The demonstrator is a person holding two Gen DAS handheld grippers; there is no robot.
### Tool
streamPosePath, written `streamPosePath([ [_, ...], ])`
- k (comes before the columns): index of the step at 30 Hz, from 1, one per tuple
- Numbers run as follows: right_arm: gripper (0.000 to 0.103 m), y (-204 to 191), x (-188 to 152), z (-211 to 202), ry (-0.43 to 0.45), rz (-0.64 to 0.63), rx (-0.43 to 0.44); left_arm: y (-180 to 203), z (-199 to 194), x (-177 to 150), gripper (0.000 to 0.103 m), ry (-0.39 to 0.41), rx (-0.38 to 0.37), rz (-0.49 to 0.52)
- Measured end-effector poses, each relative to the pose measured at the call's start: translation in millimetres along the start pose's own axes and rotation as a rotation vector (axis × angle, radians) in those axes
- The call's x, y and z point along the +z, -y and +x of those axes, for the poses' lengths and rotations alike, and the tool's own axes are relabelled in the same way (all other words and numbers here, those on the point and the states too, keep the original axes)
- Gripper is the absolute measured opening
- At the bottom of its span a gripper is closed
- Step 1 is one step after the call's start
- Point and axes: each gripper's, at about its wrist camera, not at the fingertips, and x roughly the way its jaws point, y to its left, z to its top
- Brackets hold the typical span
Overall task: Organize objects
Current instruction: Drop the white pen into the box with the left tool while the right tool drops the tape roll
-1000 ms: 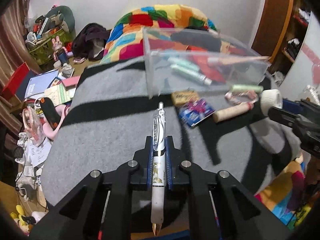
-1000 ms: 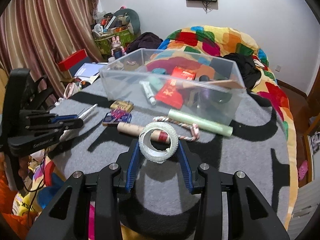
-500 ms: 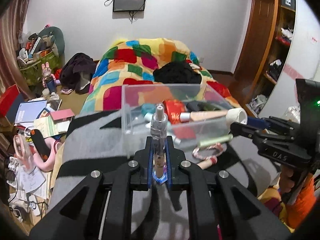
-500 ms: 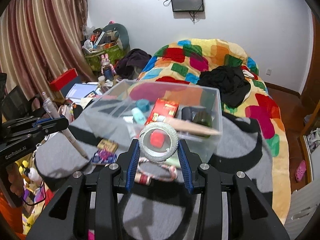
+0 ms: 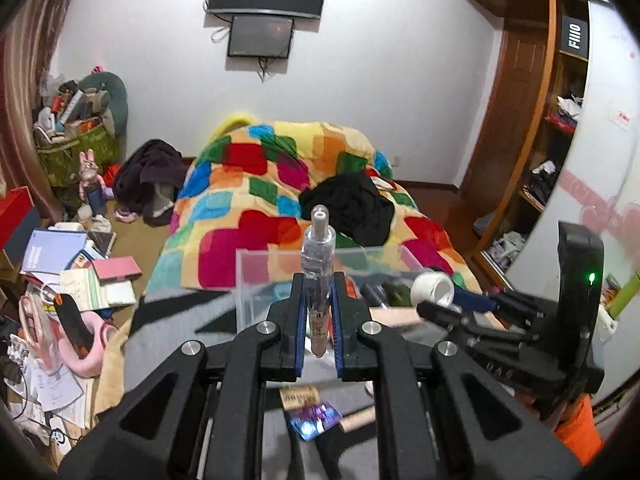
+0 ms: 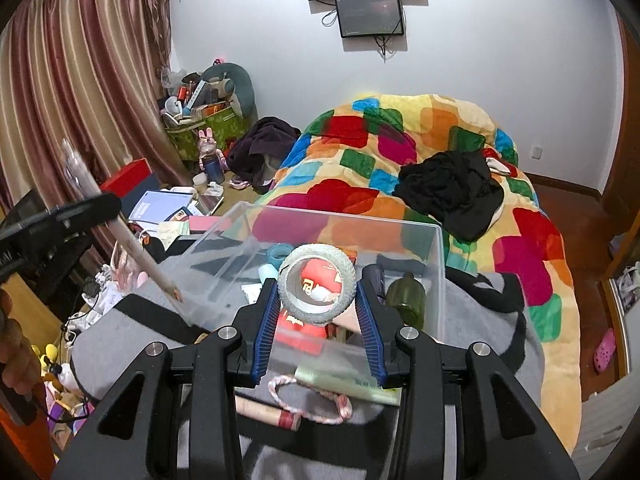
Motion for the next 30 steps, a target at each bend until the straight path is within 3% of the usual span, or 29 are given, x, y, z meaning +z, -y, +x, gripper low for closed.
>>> streamPosePath([
  [10, 0.035, -1, -6, 51, -0.125, 0.011, 0.023, -7, 63, -15, 0.01, -0.104, 0.112, -0.003],
  [17, 0.037, -5, -9, 50, -0.141, -0.023, 0.022, 2, 72, -23, 0.011, -0.141, 0.058, 0.008],
  [21, 0.043, -5, -9, 38, -0.115, -0.036, 0.016, 11, 60, -22, 0.023, -0.114, 0.048, 0.04],
  [26, 0.044, 1, -11, 20, -0.085, -0.028, 0.015, 17, 45, -24, 0.027, -0.096, 0.029, 0.061],
  [30, 0.045, 6, -17, 4, -0.07, -0.024, 0.015, 14, 37, -31, 0.043, -0.098, 0.02, 0.054],
])
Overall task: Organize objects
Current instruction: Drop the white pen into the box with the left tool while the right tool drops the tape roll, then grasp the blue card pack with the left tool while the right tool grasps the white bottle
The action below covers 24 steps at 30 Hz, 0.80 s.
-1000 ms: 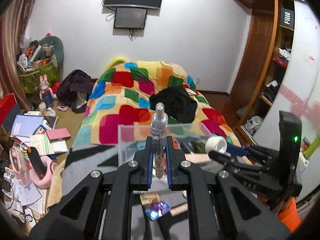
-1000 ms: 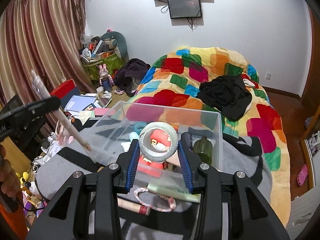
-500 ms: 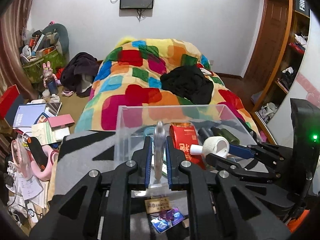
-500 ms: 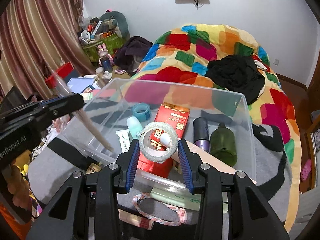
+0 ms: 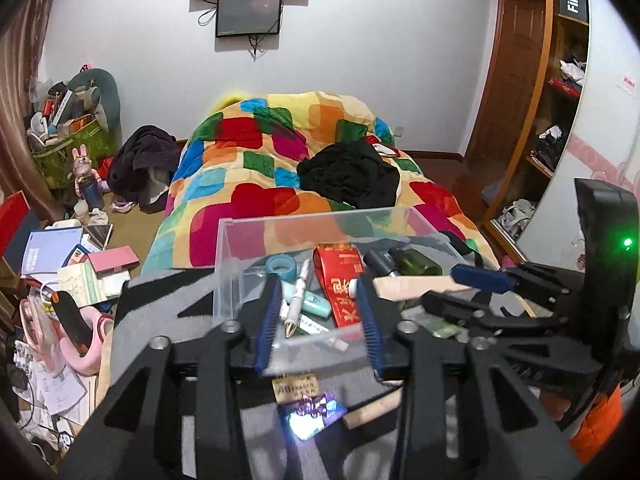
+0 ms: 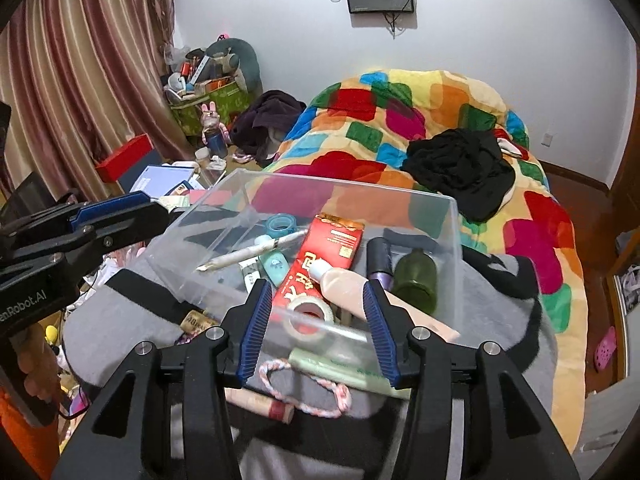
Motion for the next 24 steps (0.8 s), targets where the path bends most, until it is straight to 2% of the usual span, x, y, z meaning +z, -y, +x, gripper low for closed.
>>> streamPosePath([
  [7, 0.048, 3, -21, -17, -0.003, -0.012, -0.002, -9, 5, -32, 0.046, -0.082, -0.015, -0.017],
  [17, 0.048, -22, -65, 11, -0.135, -0.092, 0.071, -22, 36, -96, 0.047, -0.294, -0.025, 0.004],
  [19, 0.048, -28, -70, 17, -0.157, -0.117, 0.079, -22, 43, -102, 0.048, -0.326, -0.026, 0.021],
  [24, 0.048, -40, -70, 24, -0.159, -0.175, 0.084, -16, 53, -96, 0.05, -0.332, -0.042, 0.061],
])
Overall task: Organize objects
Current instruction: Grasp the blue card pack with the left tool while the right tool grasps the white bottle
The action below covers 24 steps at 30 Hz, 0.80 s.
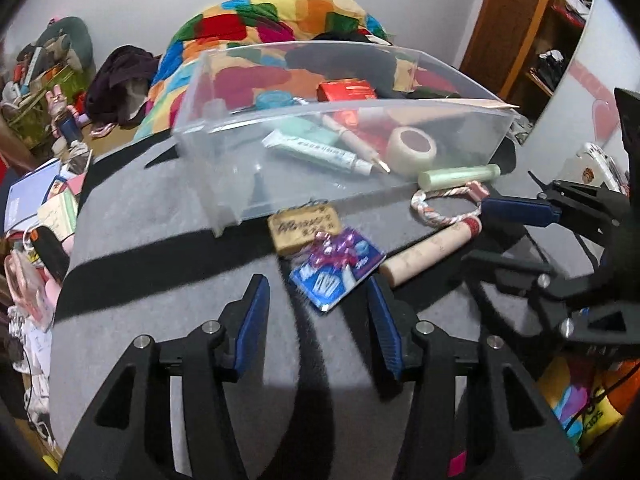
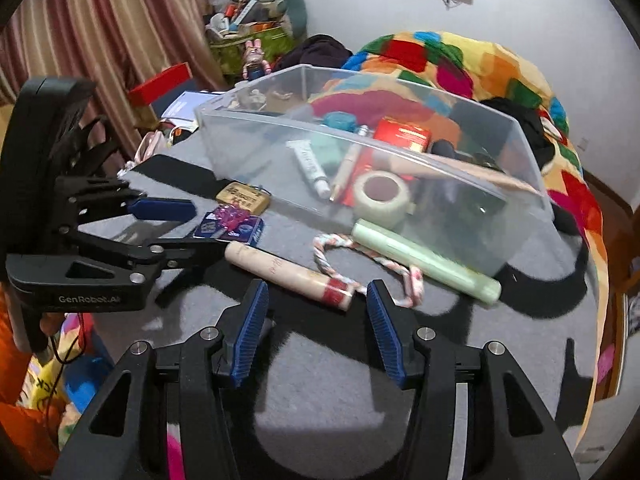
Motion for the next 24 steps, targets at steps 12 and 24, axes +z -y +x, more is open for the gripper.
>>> streamPosePath([
  [12, 0.021, -5, 6, 20, -0.065, -0.087, 0.076, 3, -9, -10, 0.03, 0.033, -0.033, -0.004],
  [24, 0.014, 8, -24, -5, -0.072, -0.01, 0.123, 17, -38, -48, 0.029, 0.041, -0.094, 0.016],
])
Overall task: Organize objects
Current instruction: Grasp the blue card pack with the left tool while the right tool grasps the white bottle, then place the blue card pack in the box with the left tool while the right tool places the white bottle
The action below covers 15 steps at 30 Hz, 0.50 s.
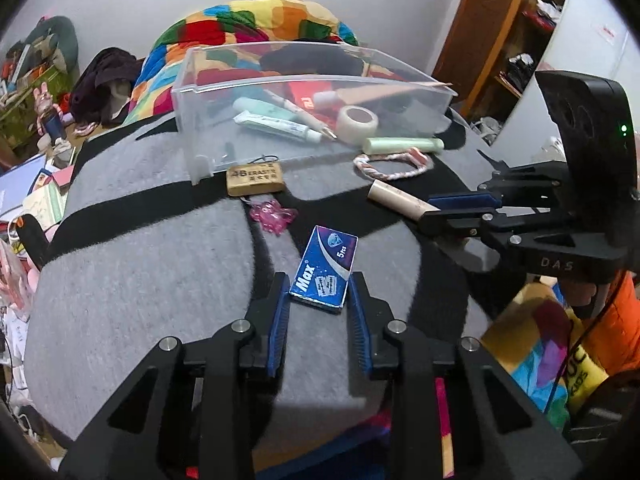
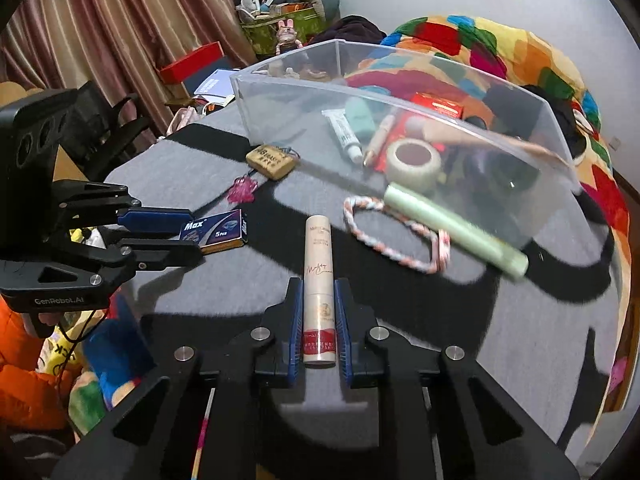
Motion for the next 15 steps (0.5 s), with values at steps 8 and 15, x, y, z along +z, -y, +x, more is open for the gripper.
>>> streamPosePath([
  [8, 0.014, -1, -5, 1, 0.032, 0.07, -0.029, -1, 11, 9, 0.032, 0.031, 0.023, -0.012],
  [15, 0.014, -2, -4, -8, 0.077, 0.132, -0.057, 2, 16, 15, 0.027, 0.058, 0.042, -0.051],
])
